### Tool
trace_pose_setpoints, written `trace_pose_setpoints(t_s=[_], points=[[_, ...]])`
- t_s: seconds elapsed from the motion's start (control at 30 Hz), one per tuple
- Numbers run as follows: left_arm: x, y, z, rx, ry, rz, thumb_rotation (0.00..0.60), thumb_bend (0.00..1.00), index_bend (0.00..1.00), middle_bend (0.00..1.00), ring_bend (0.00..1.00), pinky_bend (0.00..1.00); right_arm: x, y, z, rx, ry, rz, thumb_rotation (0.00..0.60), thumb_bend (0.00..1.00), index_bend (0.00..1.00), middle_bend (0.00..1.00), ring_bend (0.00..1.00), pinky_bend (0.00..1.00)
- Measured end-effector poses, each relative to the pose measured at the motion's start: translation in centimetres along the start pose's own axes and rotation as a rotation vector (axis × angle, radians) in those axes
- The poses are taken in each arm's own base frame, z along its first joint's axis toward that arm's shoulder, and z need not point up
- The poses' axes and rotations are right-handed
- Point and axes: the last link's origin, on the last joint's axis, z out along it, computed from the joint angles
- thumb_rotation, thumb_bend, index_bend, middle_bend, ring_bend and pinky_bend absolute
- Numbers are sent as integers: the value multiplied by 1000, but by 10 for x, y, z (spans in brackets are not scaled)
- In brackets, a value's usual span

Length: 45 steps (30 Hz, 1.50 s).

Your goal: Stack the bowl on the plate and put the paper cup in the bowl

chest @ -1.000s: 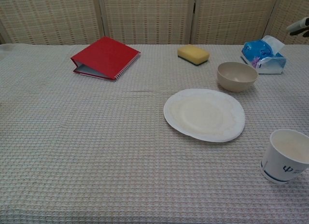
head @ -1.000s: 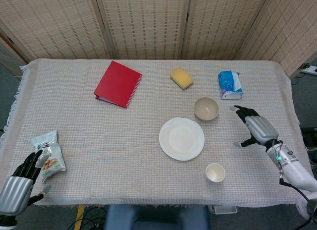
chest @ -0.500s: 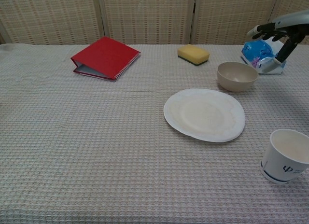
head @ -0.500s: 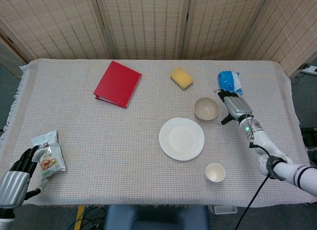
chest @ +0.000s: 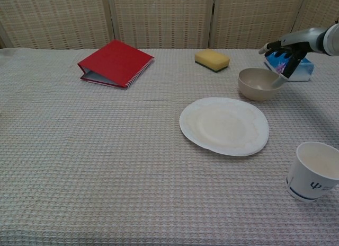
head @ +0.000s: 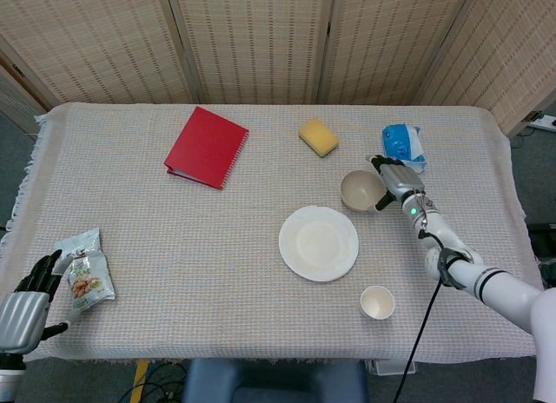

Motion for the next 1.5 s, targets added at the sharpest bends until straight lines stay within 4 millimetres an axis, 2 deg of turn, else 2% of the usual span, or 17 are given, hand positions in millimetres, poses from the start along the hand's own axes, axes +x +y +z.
trace_pose_setpoints(t_s=[0.2, 0.37, 0.77, 0.97, 1.17, 1.5], points=[[-2, -3, 6, 20, -7, 6, 600, 276, 0, 44, 0, 285, -15, -7, 21, -6, -47, 12, 600, 49, 0, 0, 0, 0], [-2, -3, 6, 18, -7, 9, 600, 277, 0, 44, 0, 285, -16, -15, 25, 19, -55, 18, 600, 49, 0, 0, 0, 0], [-3, 3, 3, -6, -2, 19, 600, 277, 0, 44, 0, 285, 5, -13, 10, 65, -17, 42, 600, 48, 0, 0, 0, 0], [-4, 5, 4, -13, -1, 25, 600, 276, 0, 44, 0, 285, 9, -14, 0, 89, -10, 50, 600, 49, 0, 0, 0, 0], [-4, 11, 1, -36, 4, 30, 600, 276, 0, 44, 0, 285, 5, -10, -7, 92, -19, 44, 600, 49, 0, 0, 0, 0], [0, 11, -2, -35, 20, 25, 600, 276, 0, 44, 0, 285, -11, -9, 0, 74, -43, 44, 600, 49, 0, 0, 0, 0]])
